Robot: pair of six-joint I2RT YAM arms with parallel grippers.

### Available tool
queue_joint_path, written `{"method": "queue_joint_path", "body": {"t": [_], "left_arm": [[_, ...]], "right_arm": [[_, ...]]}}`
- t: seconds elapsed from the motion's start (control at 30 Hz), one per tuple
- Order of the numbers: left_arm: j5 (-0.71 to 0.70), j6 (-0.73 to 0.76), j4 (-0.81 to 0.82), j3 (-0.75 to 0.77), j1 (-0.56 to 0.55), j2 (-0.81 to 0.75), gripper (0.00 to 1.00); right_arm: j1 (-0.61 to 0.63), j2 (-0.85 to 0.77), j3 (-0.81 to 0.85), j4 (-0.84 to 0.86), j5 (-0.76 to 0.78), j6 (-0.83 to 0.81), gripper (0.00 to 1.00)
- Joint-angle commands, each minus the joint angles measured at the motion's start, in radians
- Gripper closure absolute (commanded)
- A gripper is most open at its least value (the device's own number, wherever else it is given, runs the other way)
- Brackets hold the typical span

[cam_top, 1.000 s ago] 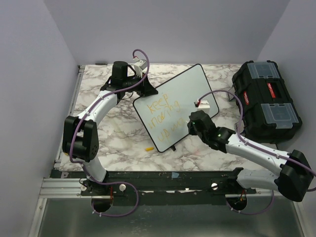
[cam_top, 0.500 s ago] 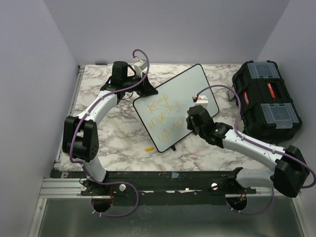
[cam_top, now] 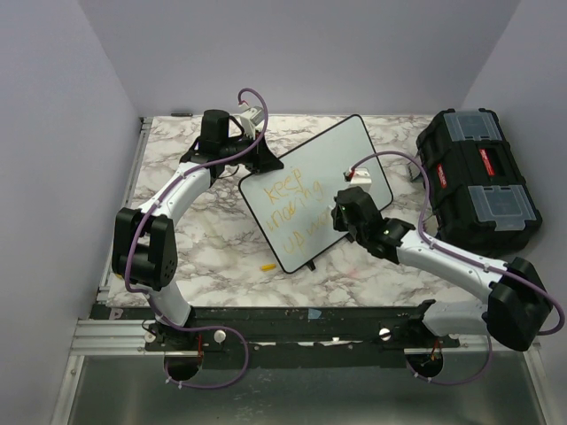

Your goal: Write a sentence on the whiteboard

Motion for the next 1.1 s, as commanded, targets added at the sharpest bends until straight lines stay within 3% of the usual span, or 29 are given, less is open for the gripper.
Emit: {"method": "queue_joint_path", "body": {"t": [0.0,0.6,1.07], "left_arm": [[0.040,0.101,-0.051,-0.026,-0.035,0.022,1.00],[0.040,0.100,-0.051,-0.027,-0.036,0.021,1.00],[0.038,0.101,-0.054,-0.025,-0.035,0.026,1.00]], "right_arm": [[-0.005,-0.002,-0.035,0.025,-0.045,-0.013,0.99],[-0.007,-0.058,-0.139,-0.009,-0.095,0.030,0.99],[-0.011,0.000,-0.057,0.008,-0.060,0.007,0.99]]}}
